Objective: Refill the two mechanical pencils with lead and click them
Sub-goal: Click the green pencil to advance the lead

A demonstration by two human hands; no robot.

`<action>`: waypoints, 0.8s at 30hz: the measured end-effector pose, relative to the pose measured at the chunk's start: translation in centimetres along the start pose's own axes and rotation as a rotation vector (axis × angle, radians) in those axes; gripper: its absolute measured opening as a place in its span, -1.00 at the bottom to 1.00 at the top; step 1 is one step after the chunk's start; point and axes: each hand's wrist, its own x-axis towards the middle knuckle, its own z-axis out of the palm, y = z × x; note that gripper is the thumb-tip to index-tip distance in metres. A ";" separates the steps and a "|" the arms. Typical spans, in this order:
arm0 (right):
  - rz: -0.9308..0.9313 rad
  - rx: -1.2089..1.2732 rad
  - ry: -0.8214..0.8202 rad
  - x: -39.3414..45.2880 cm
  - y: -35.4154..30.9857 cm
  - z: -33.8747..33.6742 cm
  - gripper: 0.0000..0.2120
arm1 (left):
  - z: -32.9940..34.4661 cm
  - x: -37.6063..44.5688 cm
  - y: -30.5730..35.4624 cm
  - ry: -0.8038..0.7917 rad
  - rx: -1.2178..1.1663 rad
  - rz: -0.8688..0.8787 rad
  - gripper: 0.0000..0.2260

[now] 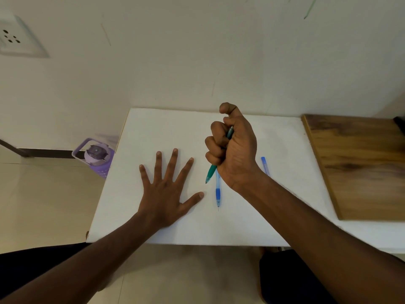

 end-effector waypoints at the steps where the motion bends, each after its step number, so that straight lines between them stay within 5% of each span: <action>1: 0.004 0.009 -0.011 0.0 0.0 0.0 -0.72 | 0.0 0.0 0.0 -0.002 0.001 0.000 -0.12; 24: -0.019 0.043 0.021 0.4 -0.1 -0.3 -0.75 | -0.3 0.0 0.1 -0.012 -0.006 0.000 -0.12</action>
